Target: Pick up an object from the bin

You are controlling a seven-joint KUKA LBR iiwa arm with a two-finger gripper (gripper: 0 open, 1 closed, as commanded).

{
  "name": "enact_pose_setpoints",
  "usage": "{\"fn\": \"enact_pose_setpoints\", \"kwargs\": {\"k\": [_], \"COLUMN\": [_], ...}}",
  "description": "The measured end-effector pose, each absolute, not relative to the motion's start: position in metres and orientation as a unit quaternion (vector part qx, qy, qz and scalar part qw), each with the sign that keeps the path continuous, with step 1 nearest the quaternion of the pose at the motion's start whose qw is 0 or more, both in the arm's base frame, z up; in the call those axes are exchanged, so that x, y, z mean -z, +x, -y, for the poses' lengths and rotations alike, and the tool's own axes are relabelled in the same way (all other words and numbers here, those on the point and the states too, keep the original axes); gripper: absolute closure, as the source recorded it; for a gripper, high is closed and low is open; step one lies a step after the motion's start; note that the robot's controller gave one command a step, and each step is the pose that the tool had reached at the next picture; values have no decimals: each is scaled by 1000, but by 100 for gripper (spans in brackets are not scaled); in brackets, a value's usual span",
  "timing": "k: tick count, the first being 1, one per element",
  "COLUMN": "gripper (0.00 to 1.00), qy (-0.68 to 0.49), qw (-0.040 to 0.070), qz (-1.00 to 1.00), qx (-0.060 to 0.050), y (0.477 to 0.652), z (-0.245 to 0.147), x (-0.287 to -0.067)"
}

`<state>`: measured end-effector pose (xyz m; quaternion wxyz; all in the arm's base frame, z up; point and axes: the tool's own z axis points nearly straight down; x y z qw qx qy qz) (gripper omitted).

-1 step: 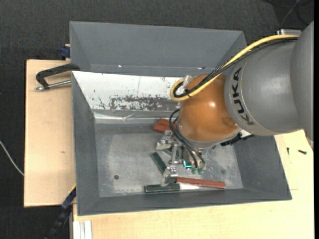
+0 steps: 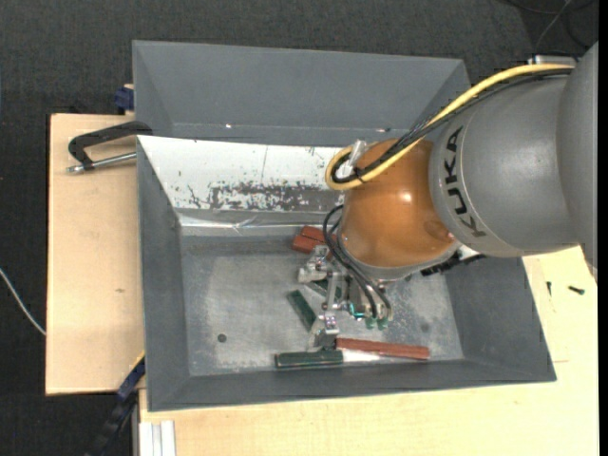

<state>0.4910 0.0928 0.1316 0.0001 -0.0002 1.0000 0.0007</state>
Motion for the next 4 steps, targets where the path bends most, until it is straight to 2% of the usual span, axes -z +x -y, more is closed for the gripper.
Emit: {"fn": "enact_pose_setpoints", "kwargs": {"k": [1, 2, 3, 4], "gripper": [0, 0, 100, 100], "qy": [-26, -28, 74, 75], "qw": [3, 11, 12, 12], "qz": [-1000, -1000, -997, -997], "qx": [-1, -3, -4, -4], "y": [502, 508, 541, 540], "z": [-54, -48, -90, -90], "x": [-91, -89, -80, -79]}}
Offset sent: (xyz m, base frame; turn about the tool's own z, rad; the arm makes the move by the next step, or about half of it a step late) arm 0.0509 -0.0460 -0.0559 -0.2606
